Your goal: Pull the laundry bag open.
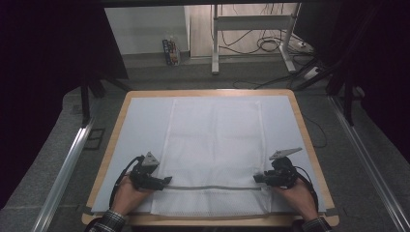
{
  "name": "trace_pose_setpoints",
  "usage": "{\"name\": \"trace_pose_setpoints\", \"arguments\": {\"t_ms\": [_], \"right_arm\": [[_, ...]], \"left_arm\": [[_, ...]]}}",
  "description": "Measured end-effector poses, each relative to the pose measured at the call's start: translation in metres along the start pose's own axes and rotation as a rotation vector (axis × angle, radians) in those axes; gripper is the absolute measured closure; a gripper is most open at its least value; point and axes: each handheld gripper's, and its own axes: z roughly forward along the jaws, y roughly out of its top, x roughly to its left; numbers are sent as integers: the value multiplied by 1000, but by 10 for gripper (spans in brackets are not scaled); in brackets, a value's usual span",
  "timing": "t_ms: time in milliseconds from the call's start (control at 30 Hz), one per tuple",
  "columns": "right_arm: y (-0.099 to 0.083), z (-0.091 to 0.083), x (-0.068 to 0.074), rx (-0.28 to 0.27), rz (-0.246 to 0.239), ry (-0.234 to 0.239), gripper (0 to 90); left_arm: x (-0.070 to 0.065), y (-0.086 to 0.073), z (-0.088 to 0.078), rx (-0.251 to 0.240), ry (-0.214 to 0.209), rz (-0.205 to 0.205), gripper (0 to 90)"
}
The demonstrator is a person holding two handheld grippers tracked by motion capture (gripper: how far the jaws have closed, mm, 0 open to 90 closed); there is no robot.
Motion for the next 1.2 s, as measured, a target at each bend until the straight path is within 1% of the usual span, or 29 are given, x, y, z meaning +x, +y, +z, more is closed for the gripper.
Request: {"name": "trace_pose_setpoints", "arguments": {"t_ms": [33,67,100,167,233,300,433,467,500,533,567,600,633,667,700,733,767,800,833,867,900,1000,1033,1067,1100,1133,1200], "right_arm": [[0,0,0,0,0,0,768],[-3,-4,-1,-3,1,-3,836],[-3,-6,-1,-5,-10,-6,855],[-3,-8,2,-11,-41,-16,864],[-1,-9,5,-21,-52,-22,869],[0,-9,6,-32,-45,-15,871],[1,-9,5,-35,-35,-16,871],[0,-10,4,-41,-19,-8,871],[0,-10,4,-41,-14,-3,871],[1,-10,4,-41,-10,-2,871],[1,-10,3,-47,-4,-2,871],[1,-10,3,-48,0,1,871],[1,-10,3,-46,4,0,871],[0,-10,3,-44,6,-1,871],[0,-10,3,-44,6,-1,871],[0,-9,3,-46,10,0,871],[0,-9,3,-46,10,0,871],[0,-10,2,-51,14,2,871],[0,-10,2,-54,16,3,870],[0,-10,2,-55,18,3,870],[0,-11,2,-57,18,1,870],[0,-11,2,-58,19,1,870],[0,-11,2,-57,18,1,870],[0,-11,2,-57,18,1,870],[0,-11,2,-57,17,1,870],[0,-11,2,-57,16,4,869],[0,-11,2,-57,16,4,869]], "left_arm": [[0,0,0,0,0,0,213],[0,0,0,0,0,1,213],[0,0,0,0,0,0,213],[0,0,0,0,0,0,213],[0,0,0,2,1,0,212],[0,1,0,4,2,3,212],[-1,2,-1,6,7,10,215],[-3,3,-1,1,21,24,223],[-4,5,-2,-1,27,31,229],[-5,6,-2,-8,26,41,233],[-7,8,-2,-17,14,40,240],[-7,8,-2,-17,14,40,246],[-10,12,-2,-33,-6,47,246],[-12,14,-1,-37,-16,53,252],[-12,14,-1,-37,-16,53,264],[-19,20,0,-42,-33,74,279],[-19,20,0,-42,-33,74,291],[-26,25,3,-48,-42,100,309],[-29,28,3,-53,-46,115,321],[-29,28,3,-53,-46,115,328],[-33,31,4,-57,-47,125,334],[-39,39,4,-65,-37,147,348],[-40,41,3,-61,-28,159,350],[-40,42,0,-67,-6,171,350],[-38,43,-3,-76,5,169,355],[-35,43,-6,-86,6,158,340],[-30,43,-12,-109,28,139,334]]}}
